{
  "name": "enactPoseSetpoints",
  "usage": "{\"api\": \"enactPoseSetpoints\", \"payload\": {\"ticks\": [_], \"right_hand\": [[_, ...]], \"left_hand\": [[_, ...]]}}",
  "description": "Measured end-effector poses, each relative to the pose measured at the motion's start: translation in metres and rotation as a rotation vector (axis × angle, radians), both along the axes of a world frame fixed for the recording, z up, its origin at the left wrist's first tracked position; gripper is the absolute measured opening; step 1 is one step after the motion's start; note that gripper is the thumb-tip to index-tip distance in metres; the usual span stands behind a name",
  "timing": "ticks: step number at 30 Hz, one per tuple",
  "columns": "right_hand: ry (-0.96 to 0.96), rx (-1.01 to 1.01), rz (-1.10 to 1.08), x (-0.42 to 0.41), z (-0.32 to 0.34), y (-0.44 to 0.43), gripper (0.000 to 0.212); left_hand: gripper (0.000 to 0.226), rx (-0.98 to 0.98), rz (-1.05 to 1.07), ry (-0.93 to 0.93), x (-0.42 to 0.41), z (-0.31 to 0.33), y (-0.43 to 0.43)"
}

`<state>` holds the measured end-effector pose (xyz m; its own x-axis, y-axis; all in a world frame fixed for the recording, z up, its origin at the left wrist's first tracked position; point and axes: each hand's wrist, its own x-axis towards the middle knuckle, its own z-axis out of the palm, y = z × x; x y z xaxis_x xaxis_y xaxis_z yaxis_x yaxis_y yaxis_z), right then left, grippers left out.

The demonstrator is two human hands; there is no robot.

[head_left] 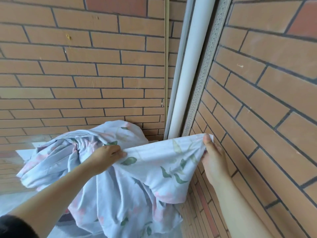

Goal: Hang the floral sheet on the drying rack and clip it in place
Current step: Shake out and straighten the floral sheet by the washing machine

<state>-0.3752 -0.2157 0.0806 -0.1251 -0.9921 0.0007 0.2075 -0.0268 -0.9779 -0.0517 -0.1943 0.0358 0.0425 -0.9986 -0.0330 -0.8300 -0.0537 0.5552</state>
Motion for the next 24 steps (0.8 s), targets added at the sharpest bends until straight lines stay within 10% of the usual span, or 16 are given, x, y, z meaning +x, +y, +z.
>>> {"api": "enactPoseSetpoints", "payload": {"ticks": [8,24], "right_hand": [[0.089,0.005,-0.137,0.022,0.036,-0.01,0.023],[0.232,-0.467,-0.271,0.082,0.249,-0.06,0.039]], "left_hand": [[0.042,-0.442,-0.006,0.009,0.002,0.086,0.018],[0.041,-1.071,0.014,-0.086,0.023,0.323,0.03]]}}
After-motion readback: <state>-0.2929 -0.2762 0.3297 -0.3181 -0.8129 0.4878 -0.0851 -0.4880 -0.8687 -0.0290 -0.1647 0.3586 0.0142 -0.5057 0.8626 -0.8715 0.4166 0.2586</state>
